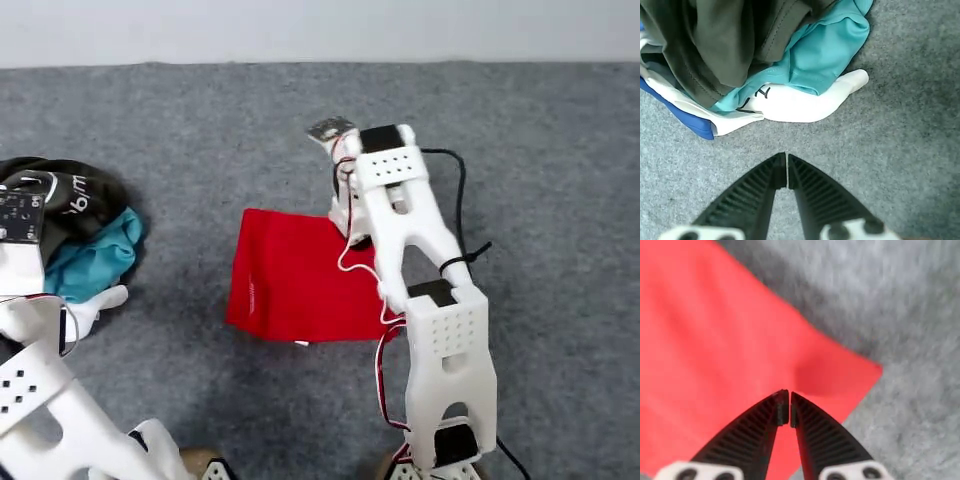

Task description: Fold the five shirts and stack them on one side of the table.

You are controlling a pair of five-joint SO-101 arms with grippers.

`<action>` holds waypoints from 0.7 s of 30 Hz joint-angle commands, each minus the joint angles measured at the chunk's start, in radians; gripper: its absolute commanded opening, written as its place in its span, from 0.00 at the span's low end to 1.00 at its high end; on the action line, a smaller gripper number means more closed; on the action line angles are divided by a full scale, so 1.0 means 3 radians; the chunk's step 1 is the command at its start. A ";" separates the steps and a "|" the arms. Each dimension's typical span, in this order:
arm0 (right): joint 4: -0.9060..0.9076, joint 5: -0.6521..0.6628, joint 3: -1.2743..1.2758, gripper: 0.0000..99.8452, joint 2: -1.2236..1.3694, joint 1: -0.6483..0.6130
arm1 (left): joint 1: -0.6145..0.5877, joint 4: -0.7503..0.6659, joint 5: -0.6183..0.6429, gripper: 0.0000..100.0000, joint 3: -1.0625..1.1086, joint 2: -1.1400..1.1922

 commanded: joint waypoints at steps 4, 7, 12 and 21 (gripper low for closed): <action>-0.0222 0.0005 -0.0184 0.01 0.0279 0.0248 | 0.0010 -0.0061 0.0026 0.02 0.0074 -0.0077; -0.0192 0.0005 -0.0184 0.01 0.0355 0.0422 | 0.0005 -0.0061 0.0026 0.02 0.0130 -0.0077; -0.0115 0.0005 -0.0189 0.01 0.0238 0.0529 | 0.0010 -0.0061 0.0026 0.02 0.0146 -0.0077; 0.0315 0.0000 -0.0189 0.01 -0.0340 0.0023 | 0.0015 -0.0061 0.0026 0.02 0.0141 -0.0077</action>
